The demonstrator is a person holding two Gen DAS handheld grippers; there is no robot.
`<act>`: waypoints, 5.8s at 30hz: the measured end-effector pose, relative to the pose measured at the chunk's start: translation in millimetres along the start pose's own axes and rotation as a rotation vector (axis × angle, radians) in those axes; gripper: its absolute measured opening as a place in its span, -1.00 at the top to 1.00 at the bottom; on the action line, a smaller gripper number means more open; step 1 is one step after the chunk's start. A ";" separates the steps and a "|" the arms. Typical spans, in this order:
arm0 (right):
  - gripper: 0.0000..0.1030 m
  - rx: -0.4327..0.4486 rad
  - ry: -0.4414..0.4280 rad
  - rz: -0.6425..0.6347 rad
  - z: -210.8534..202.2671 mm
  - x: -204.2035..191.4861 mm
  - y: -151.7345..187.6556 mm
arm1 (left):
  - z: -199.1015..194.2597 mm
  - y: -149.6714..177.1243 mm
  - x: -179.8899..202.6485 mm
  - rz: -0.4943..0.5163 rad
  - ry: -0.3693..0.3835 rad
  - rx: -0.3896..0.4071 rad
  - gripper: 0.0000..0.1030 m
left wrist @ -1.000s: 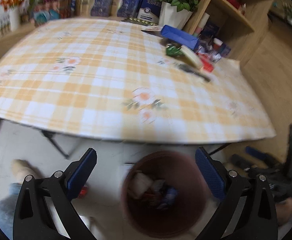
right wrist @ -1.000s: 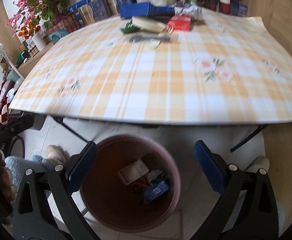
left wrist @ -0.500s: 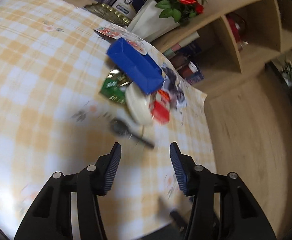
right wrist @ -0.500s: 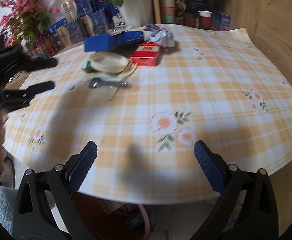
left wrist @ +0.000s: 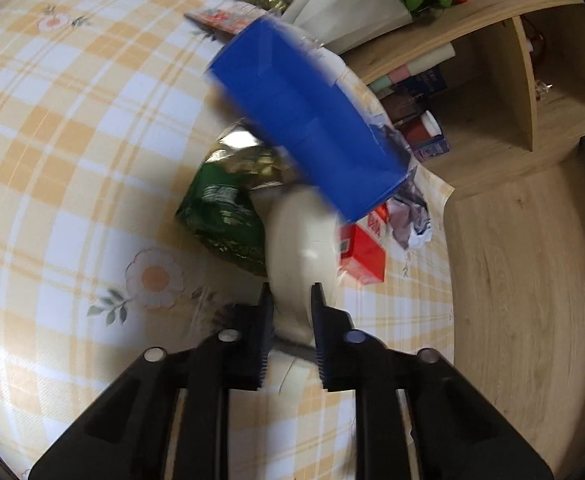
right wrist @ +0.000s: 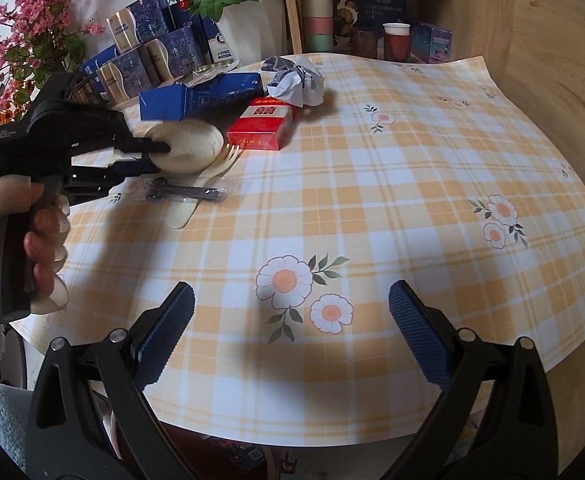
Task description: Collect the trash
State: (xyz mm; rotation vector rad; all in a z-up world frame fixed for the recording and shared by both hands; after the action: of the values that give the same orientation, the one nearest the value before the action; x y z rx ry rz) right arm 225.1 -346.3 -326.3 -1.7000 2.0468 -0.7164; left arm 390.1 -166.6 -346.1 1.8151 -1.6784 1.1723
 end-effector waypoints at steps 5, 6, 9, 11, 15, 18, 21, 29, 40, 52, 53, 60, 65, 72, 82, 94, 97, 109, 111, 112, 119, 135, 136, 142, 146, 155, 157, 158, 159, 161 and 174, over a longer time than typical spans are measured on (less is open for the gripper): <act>-0.86 0.010 -0.082 -0.021 1.6 -13.9 -8.8 | -32.6 14.1 6.8 0.103 0.005 0.012 0.73; -0.86 0.015 -0.094 -0.032 2.3 -18.2 -12.3 | -39.5 17.5 9.9 0.124 0.012 0.012 0.73; -0.65 0.032 -0.142 -0.103 6.1 -40.5 -26.6 | -67.5 24.7 16.4 0.170 0.025 0.041 0.73; -0.64 0.043 -0.162 -0.157 9.5 -56.0 -35.0 | -93.2 30.1 15.6 0.174 0.040 0.077 0.73; -0.35 0.042 -0.209 -0.325 25.6 -101.8 -49.1 | -131.1 46.7 -2.8 0.123 0.046 0.111 0.73; -0.15 0.051 -0.237 -0.390 35.0 -122.7 -57.2 | -155.3 64.8 -22.8 0.105 0.016 0.112 0.74; -0.01 0.018 -0.233 -0.448 54.0 -139.5 -62.1 | -172.4 81.7 -42.0 0.093 -0.015 0.102 0.73; 0.04 -0.062 -0.246 -0.464 78.9 -154.7 -59.1 | -210.1 105.6 -74.5 0.044 -0.036 0.128 0.74; 0.68 -0.052 -0.289 -0.362 43.3 -148.5 -48.2 | -209.5 121.6 -51.0 0.099 -0.001 0.114 0.75; 0.68 -0.006 -0.385 -0.070 -49.0 -112.1 6.2 | -206.6 168.9 -20.3 0.252 -0.024 0.020 0.77; 0.68 -0.003 -0.382 -0.064 -54.3 -108.5 10.7 | -205.7 176.9 -16.3 0.275 -0.030 0.006 0.77; 0.68 0.035 -0.398 -0.013 -102.2 -85.1 46.8 | -196.6 224.4 -8.0 0.361 -0.054 -0.081 0.79; 0.68 0.019 -0.388 0.005 -115.7 -67.2 71.2 | -187.5 253.8 -18.2 0.387 -0.097 -0.159 0.79; 0.68 0.025 -0.379 0.044 -126.4 -49.8 80.5 | -170.5 278.1 -31.3 0.452 -0.175 -0.247 0.79; 0.68 0.020 -0.376 0.036 -124.8 -54.1 95.2 | -138.0 295.7 -48.4 0.525 -0.257 -0.365 0.79; 0.68 -0.047 -0.374 0.009 -112.7 -72.6 122.6 | -171.9 263.5 -28.0 0.485 -0.229 -0.109 -0.61; 0.68 -0.081 -0.363 0.010 -106.5 -77.9 132.7 | -197.0 253.6 -10.5 0.566 -0.252 0.013 -0.81; 0.68 -0.148 -0.304 -0.010 -102.4 -90.8 152.3 | -237.2 260.4 -13.0 0.636 -0.333 0.200 -0.88; 0.68 -0.142 -0.295 -0.025 -105.4 -94.3 150.9 | -242.2 263.4 -14.3 0.626 -0.326 0.207 -0.88; 0.68 -0.140 -0.295 -0.029 -106.4 -95.7 150.1 | -245.6 262.5 -13.8 0.624 -0.327 0.218 -0.88; -0.31 -0.062 -0.307 -0.024 -124.7 -101.8 135.1 | -262.2 263.0 -8.1 0.625 -0.307 0.276 -0.88; -0.88 0.091 -0.186 0.030 -156.5 -77.1 105.8 | -275.9 264.9 7.5 0.655 -0.310 0.302 -0.88; -0.88 0.104 -0.187 0.031 -160.5 -76.9 104.7 | -278.6 265.8 10.5 0.660 -0.309 0.308 -0.88; -0.88 0.124 -0.200 0.044 -175.3 -70.9 104.1 | -287.1 270.2 21.3 0.642 -0.292 0.314 -0.88; -0.88 0.140 -0.208 0.078 -179.7 -63.9 96.0 | -292.9 266.5 30.6 0.649 -0.292 0.333 -0.88; -0.88 0.203 -0.199 0.102 -193.1 -49.4 85.2 | -292.6 260.3 52.0 0.686 -0.274 0.352 -0.88; -0.88 0.187 -0.200 0.113 -187.7 -46.2 89.5 | -283.9 265.3 49.7 0.693 -0.273 0.330 -0.88; -0.88 0.172 -0.207 0.119 -183.9 -45.6 91.7 | -277.7 269.1 46.1 0.691 -0.272 0.308 -0.88; -0.88 0.159 -0.211 0.124 -179.7 -45.4 94.3 | -273.3 271.8 42.4 0.689 -0.272 0.291 -0.88; -0.88 0.141 -0.210 0.129 -172.2 -45.6 97.1 | -267.8 275.4 35.0 0.682 -0.280 0.270 -0.88; -0.89 0.061 -0.066 0.175 -117.8 -12.1 60.5 | -235.0 213.3 11.9 0.608 -0.272 0.205 -0.88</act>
State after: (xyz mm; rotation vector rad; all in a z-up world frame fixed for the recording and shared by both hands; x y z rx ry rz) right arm 110.6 -309.7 -269.4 -1.4701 2.0741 -0.6502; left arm 115.4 -35.8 -255.3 1.6830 -2.4635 1.4191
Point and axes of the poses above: each gripper's, at about its wrist camera, not at the fingertips, and z roughly the way its jaws point, x to its right, y to its underside, the point moved 9 cm from there along z, roughly the way its jaws point, and after that the axes turned 11 degrees about y, right-handed, at the moved point
